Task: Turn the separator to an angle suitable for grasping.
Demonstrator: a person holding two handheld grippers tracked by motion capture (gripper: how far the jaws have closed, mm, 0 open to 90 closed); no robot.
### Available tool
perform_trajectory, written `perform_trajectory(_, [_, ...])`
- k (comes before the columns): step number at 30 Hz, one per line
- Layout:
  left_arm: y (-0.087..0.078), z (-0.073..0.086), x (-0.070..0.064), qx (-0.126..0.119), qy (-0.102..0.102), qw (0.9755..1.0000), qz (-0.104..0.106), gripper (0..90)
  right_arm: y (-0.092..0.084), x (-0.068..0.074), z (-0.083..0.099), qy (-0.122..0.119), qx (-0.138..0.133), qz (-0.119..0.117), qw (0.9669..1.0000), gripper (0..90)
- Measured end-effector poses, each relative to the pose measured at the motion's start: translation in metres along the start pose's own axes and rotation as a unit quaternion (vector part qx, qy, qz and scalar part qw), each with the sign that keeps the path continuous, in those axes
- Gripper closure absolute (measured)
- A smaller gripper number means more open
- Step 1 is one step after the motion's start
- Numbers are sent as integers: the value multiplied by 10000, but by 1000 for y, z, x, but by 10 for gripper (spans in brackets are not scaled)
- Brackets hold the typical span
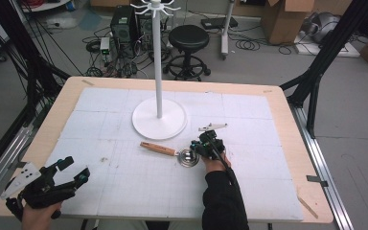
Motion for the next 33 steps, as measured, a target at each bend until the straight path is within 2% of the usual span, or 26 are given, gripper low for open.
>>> perform_trajectory(2, [0, 0, -1, -3, -15, 10000, 4, 197, 0, 3, 0, -88, 76, -138, 9998, 891])
perform_trajectory(13, [2, 1, -1, 31, 3, 10000, -5, 197, -5, 20, 7, -355, 286, -435, 9980, 891])
perform_trajectory(14, [2, 1, -1, 27, -4, 10000, -5, 197, -6, 23, 10, -400, 310, -536, 9973, 891])
perform_trajectory(15, [2, 1, -1, 27, -4, 10000, -7, 197, -6, 23, 10, -400, 310, -536, 9973, 891])
perform_trajectory(16, [2, 1, -1, 34, 1, 10000, -10, 197, -6, 26, 11, -435, 371, -697, 9959, 891])
perform_trajectory(17, [2, 1, -1, 34, 6, 10000, -10, 197, -6, 26, 11, -435, 371, -697, 9959, 891])
perform_trajectory(18, [2, 1, -1, 36, 9, 10000, -12, 197, -6, 28, 11, -490, 401, -836, 9945, 891])
perform_trajectory(20, [2, 1, -1, 38, 8, 10000, -13, 197, -6, 30, 9, -505, 316, -860, 9945, 891])
perform_trajectory(22, [2, 1, -1, 34, -2, 10000, -15, 197, -4, 31, 4, -480, 187, -767, 9957, 891])
perform_trajectory(24, [2, 0, -1, 33, 7, 10000, -11, 197, 4, 35, -3, -502, 229, -531, 9971, 891])
perform_trajectory(28, [2, 1, 0, 36, -11, 10000, -14, 198, 15, 40, -9, -617, 197, -401, 9971, 891])
perform_trajectory(29, [2, 1, 0, 31, -18, 10000, -14, 197, 22, 44, -14, -683, 225, -323, 9969, 891])
perform_trajectory(33, [1, 0, 2, 15, -45, 10000, -57, 198, 32, 49, -18, -804, 350, -223, 9959, 891])
Point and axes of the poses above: each handheld gripper's, and its own axes: y roughly forward along the jaws, z roughly out of its underside, x roughly to its left, the point moved 1 cm from there along y, roughly forward along the jaws, and after that the axes turned 8 degrees about -z, right-handed, at the moved point
